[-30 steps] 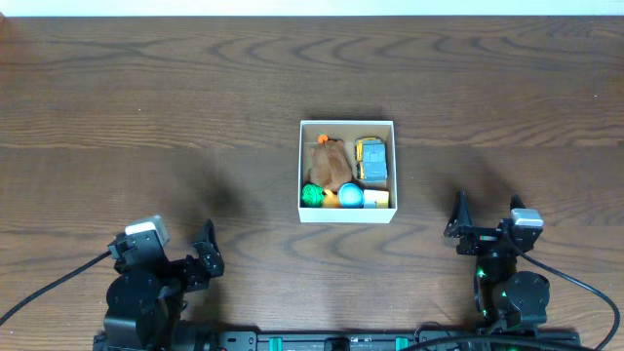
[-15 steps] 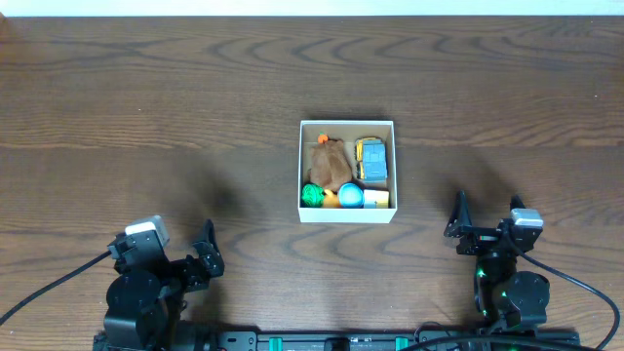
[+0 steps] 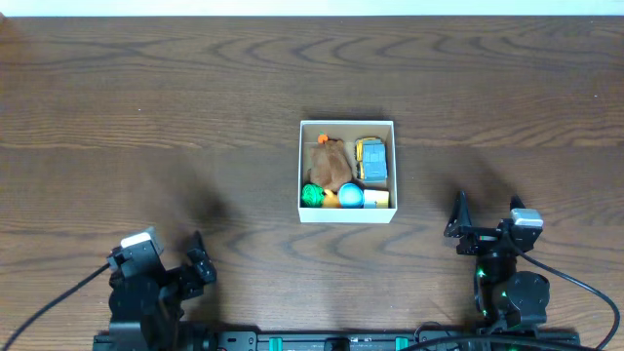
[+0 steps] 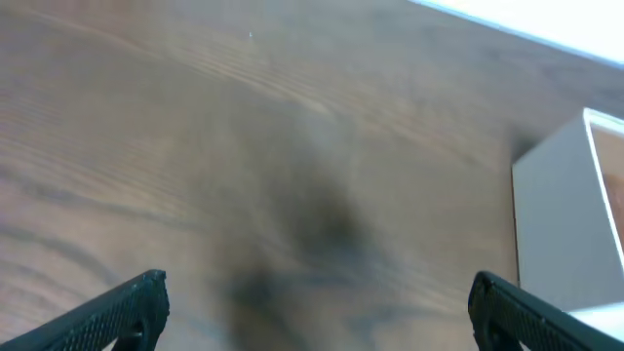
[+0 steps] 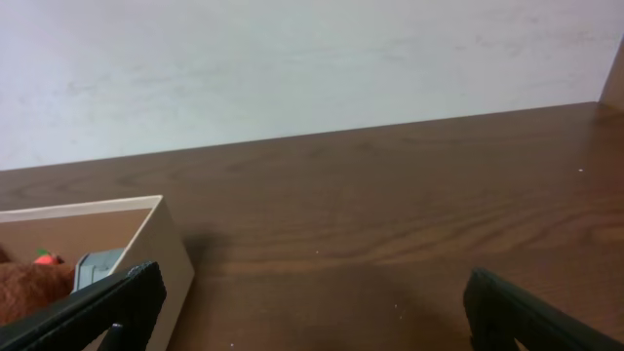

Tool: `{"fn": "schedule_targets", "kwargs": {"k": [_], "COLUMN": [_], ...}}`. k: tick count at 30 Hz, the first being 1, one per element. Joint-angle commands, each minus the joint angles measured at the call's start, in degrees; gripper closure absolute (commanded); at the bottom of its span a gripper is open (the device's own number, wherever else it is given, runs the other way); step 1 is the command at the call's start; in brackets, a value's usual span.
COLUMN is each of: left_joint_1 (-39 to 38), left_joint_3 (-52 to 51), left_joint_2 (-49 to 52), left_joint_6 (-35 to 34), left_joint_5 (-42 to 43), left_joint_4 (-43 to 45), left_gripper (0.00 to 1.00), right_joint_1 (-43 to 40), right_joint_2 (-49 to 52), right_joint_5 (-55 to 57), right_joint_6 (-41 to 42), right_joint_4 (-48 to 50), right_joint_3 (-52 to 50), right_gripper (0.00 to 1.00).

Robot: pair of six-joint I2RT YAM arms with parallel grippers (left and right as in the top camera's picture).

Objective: Pack container

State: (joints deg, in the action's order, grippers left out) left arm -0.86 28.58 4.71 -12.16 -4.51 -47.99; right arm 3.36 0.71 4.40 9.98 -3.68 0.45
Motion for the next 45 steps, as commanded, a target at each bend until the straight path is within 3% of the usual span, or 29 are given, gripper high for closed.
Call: {"fn": "schedule_targets", "kwargs": {"k": [1,5,10,14,19,45], "left_joint_1": [0.42,0.42,0.44,0.42,0.44,0.42], "left_joint_3": [-4.92,-11.58,-22.49,-28.50,-28.35,-28.30], "left_joint_2": [-4.76,-4.59,-4.61,-4.61,-4.61,-4.48], "left_joint_6": [4.52,4.90,6.16,6.14,6.56,6.36], "left_joint_5": [-0.42,0.02,1.33,1.33,1.46,4.07], "left_joint_4": [5.95,18.78,40.89,50.21,43.54,43.78], "left_gripper": [0.02,0.02,0.02,0.02,0.02,0.02], "right_joint_1": [-0.31,-0.31,-0.31,-0.31,-0.28,-0.31], "right_joint_2": [-0.42,-0.42,-0.42,-0.42,-0.42,-0.42], "right_joint_5": [-0.59,-0.59,-0.59,-0.59,-0.59,-0.59], "right_joint_6": [-0.85,-0.85,-0.85,-0.85,-0.85,-0.85], "right_joint_4": [-0.26,-0.26,-0.26,-0.26,-0.26,-0.26], "right_joint_3": [-0.13,-0.13,-0.13,-0.13,-0.13,-0.13], "right_gripper": [0.01,0.01,0.01,0.01,0.01,0.01]}}
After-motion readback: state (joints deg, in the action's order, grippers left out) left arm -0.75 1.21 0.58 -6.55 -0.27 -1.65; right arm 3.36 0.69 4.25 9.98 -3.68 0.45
